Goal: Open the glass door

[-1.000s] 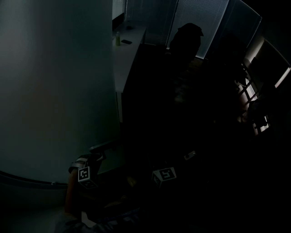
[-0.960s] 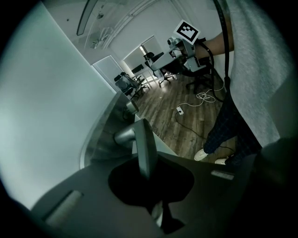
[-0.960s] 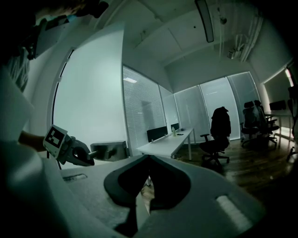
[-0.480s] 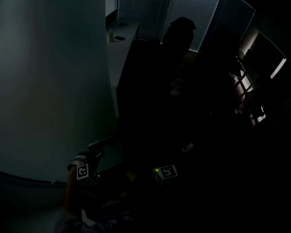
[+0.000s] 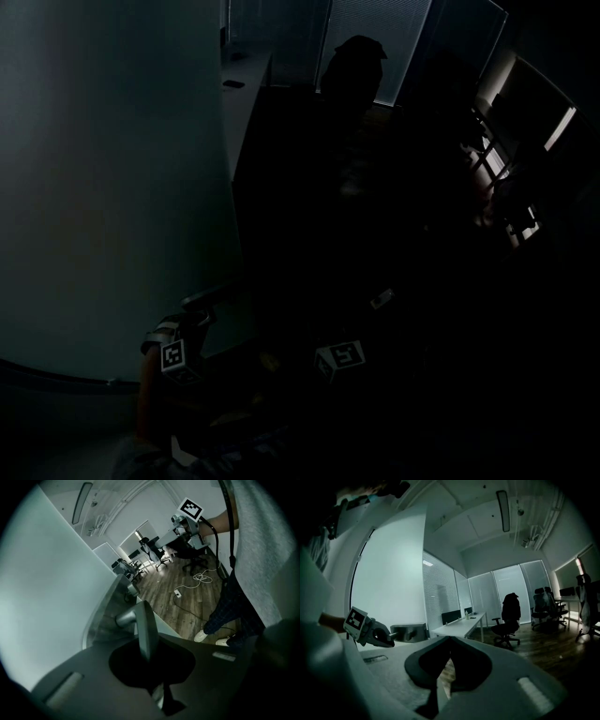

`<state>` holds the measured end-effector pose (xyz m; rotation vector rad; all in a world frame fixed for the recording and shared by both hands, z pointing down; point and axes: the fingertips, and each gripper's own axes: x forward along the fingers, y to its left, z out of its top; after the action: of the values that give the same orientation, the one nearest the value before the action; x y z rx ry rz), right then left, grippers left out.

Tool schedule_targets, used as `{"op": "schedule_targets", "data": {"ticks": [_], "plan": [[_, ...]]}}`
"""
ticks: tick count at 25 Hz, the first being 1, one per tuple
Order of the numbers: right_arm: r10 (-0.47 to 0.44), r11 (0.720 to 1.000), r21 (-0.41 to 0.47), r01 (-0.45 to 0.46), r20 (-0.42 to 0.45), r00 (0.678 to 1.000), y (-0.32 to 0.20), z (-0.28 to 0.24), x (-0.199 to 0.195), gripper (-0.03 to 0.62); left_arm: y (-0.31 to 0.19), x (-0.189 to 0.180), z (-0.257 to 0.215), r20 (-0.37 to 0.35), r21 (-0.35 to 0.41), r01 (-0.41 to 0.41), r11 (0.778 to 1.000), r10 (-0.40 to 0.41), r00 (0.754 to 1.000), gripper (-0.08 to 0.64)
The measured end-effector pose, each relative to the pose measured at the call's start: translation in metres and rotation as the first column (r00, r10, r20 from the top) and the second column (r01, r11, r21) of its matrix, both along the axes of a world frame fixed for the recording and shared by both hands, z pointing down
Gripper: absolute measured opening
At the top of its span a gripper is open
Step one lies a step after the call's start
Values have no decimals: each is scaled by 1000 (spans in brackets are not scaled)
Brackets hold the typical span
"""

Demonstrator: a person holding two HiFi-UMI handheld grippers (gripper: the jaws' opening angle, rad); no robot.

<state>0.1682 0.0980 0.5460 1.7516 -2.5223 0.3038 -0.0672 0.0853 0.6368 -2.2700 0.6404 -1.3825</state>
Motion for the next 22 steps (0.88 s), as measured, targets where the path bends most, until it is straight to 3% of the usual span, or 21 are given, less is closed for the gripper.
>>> {"op": "schedule_targets", "data": {"ticks": [22], "plan": [[38,999,10,-38,7,999,33,2,-1,3,38,13,3,2,18,-60,998,60,998,2]]}}
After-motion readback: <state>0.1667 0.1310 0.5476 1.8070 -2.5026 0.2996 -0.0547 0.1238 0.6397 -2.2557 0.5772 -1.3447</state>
